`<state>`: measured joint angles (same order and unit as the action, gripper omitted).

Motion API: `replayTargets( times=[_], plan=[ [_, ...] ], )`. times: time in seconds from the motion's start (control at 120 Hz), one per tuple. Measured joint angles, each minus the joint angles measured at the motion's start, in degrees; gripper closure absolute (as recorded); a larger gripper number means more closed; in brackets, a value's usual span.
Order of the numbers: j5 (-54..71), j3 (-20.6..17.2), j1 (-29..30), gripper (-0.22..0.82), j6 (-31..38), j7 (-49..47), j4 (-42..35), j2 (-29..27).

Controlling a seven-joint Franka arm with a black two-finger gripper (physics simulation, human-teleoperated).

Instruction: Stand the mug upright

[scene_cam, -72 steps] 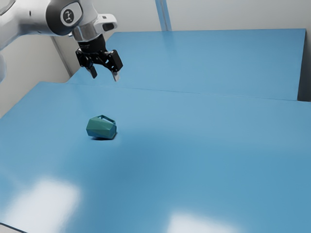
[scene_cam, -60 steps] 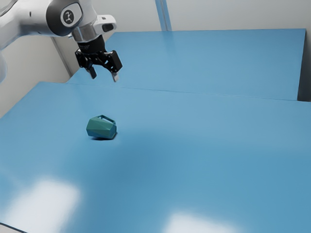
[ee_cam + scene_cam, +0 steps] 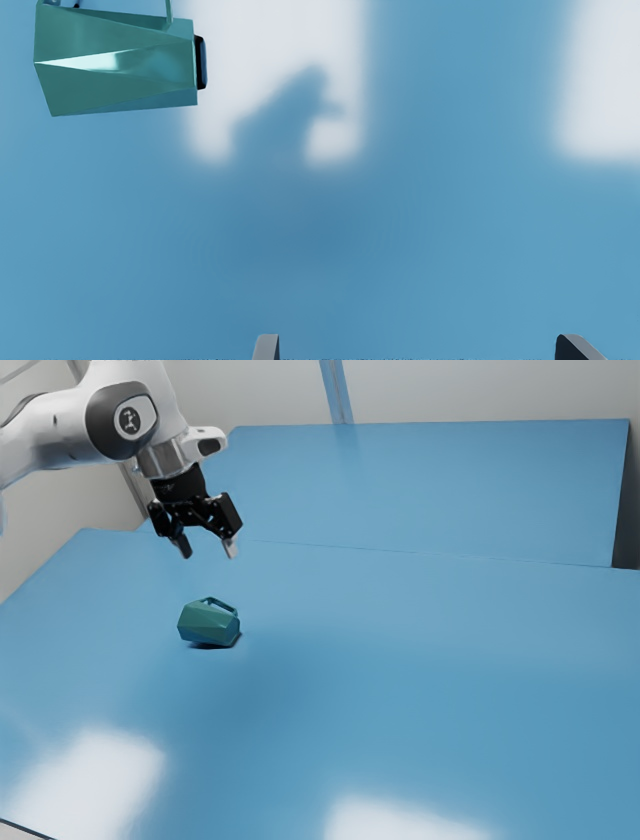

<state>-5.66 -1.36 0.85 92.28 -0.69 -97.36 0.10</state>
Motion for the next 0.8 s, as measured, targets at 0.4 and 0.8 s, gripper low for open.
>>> replayTargets(
  times=[0.4, 0.8],
  plan=[
    [-10.6, 0.1, 4.9, 0.0, 2.7, 6.9, -6.1, 0.9],
    [-19.1, 0.1, 23.0, 0.0, 10.3, 28.6, -9.9, 5.0]
  ],
)
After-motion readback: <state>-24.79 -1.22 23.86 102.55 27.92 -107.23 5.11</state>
